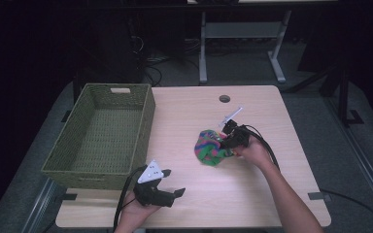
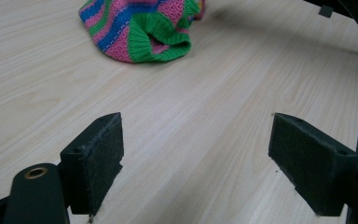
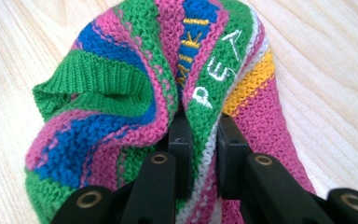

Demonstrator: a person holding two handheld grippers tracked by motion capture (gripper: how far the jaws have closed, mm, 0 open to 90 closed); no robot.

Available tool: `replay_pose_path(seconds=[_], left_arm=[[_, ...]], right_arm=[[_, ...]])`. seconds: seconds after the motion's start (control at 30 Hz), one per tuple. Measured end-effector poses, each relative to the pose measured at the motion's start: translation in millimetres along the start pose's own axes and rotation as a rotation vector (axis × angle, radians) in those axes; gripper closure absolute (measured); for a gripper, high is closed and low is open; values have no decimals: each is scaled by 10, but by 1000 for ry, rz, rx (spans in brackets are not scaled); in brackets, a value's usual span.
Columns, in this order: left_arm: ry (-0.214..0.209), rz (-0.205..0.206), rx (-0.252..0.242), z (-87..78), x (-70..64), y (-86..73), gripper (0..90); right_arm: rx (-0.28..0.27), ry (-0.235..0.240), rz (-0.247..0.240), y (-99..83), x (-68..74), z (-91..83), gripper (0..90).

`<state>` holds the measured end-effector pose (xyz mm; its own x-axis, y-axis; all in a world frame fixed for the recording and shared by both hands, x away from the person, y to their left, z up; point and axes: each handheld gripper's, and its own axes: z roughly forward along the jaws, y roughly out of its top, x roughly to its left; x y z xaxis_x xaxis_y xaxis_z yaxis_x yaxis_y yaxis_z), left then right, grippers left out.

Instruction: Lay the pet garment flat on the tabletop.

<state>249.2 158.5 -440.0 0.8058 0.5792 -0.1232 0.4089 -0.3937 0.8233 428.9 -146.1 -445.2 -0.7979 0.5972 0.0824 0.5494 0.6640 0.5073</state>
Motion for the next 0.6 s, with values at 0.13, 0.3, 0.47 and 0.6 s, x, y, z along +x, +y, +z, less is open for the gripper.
replay_pose_path(seconds=[0.13,0.3,0.47,0.6], left_arm=[[5,-5,-5,-10,2,-3,176],[4,-9,-6,-10,9,-7,176],[6,-8,-7,-12,10,-6,176],[6,-8,-7,-13,15,-7,176]], right_arm=[[-5,8,17,-6,-2,-6,807],[-23,14,24,-23,-22,-17,813],[-42,30,32,-29,-27,-67,819],[-61,50,38,-25,-29,-130,819]])
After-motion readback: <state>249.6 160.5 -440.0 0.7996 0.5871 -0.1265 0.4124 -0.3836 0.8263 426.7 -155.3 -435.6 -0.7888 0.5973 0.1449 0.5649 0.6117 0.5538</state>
